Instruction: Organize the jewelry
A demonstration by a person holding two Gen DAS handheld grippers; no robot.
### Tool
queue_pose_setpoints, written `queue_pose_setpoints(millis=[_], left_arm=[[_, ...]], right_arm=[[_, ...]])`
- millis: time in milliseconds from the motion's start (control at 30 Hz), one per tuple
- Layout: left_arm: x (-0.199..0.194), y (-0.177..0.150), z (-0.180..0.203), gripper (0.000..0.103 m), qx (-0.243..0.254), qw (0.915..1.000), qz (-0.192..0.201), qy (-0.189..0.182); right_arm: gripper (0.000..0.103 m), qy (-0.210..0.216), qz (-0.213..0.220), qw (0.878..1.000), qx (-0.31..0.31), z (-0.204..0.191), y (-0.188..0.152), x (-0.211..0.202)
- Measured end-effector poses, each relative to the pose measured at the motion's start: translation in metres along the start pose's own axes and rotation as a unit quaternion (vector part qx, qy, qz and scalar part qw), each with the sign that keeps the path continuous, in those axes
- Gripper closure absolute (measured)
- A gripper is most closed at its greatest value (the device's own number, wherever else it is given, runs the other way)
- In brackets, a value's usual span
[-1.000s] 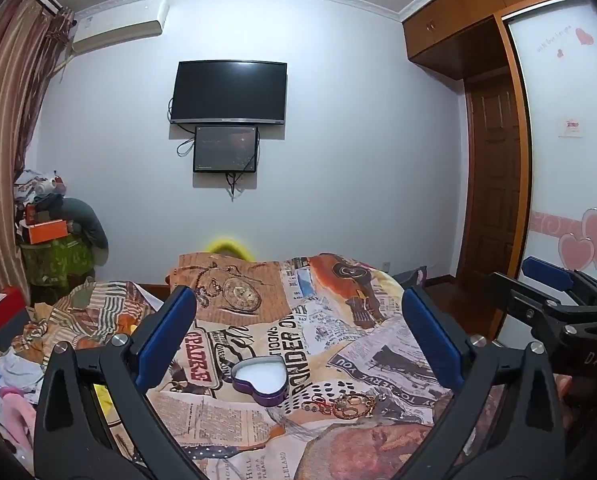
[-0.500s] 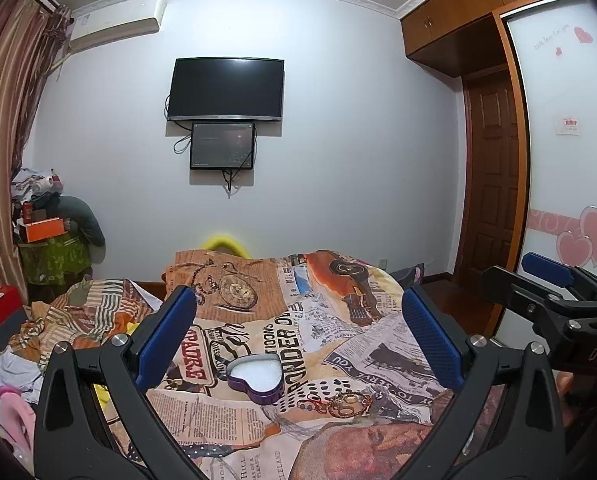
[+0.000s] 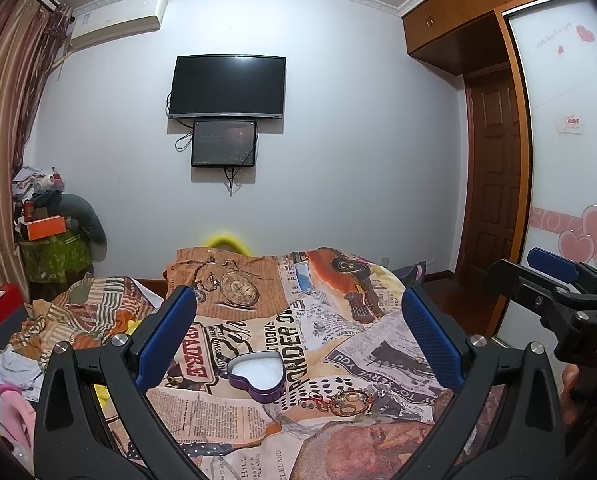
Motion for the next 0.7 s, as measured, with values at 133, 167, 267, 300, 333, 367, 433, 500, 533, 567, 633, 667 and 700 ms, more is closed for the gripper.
queue_pose_setpoints(millis=[133, 167, 267, 300, 333, 367, 433, 500, 533, 567, 633, 667, 700], left_arm=[[0.0012, 0.0000, -0.0002, 0.000, -0.001, 1.0000, -0.001, 0.001], [0.0018, -0.0001, -0.0004, 0.000, -0.001, 1.0000, -0.001, 0.001], [0.0027, -0.0013, -0.0003, 0.000, -0.001, 1.0000, -0.002, 0.002], [0.0032, -0.0015, -0.0003, 0.000, -0.001, 1.0000, -0.002, 0.003], [0.0037, -0.0017, -0.0004, 0.000, -0.001, 1.0000, -0.003, 0.004], [0.0039, -0.0019, -0.0005, 0.000, -0.001, 1.0000, -0.003, 0.004], [0.0038, -0.0021, -0.0012, 0.000, -0.002, 1.0000, -0.003, 0.005], [0.0045, -0.0024, -0.0013, 0.000, -0.002, 1.0000, -0.003, 0.005], [0.0049, -0.0025, -0.0013, 0.000, -0.002, 1.0000, -0.004, 0.005], [0.0039, -0.0027, -0.0013, 0.000, -0.002, 1.0000, -0.003, 0.005], [0.0039, -0.0028, -0.0016, 0.000, -0.002, 1.0000, -0.002, 0.006], [0.0040, -0.0030, -0.0016, 0.000, -0.002, 1.0000, -0.002, 0.006], [0.0035, -0.0038, -0.0026, 0.000, -0.003, 1.0000, -0.002, 0.007]], right_arm=[[0.000, 0.000, 0.000, 1.000, 0.000, -0.0001, 0.0001, -0.0004], [0.000, -0.001, 0.000, 1.000, 0.000, 0.0000, -0.0001, -0.0003], [0.000, -0.002, -0.001, 1.000, 0.000, 0.0009, -0.0004, 0.0008], [0.000, -0.002, -0.002, 1.000, 0.000, 0.0012, -0.0003, 0.0010], [0.000, -0.002, -0.002, 1.000, 0.000, 0.0015, -0.0001, 0.0012], [0.000, -0.002, -0.003, 1.000, 0.000, 0.0015, -0.0002, 0.0013], [0.000, -0.002, -0.002, 1.000, 0.000, 0.0013, -0.0009, 0.0009], [0.000, -0.003, -0.002, 1.000, 0.000, 0.0013, -0.0009, 0.0008], [0.000, -0.002, -0.002, 1.000, 0.000, 0.0014, -0.0008, 0.0009], [0.000, -0.002, -0.002, 1.000, 0.000, 0.0014, -0.0009, 0.0010], [0.000, -0.003, -0.003, 1.000, 0.000, 0.0010, -0.0012, 0.0008], [0.000, -0.003, -0.003, 1.000, 0.000, 0.0012, -0.0011, 0.0009], [0.000, -0.003, -0.003, 1.000, 0.000, 0.0010, -0.0011, 0.0009]])
Point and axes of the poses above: each gripper's, at about its wrist camera, not at the fingertips, and x roughly the way its jaws point, z to its right, y to its top, the point moved 8 cm from there along x, roughly the way its jaws point, and after that the axes turned 4 degrees about -y, right-handed, at the moved point
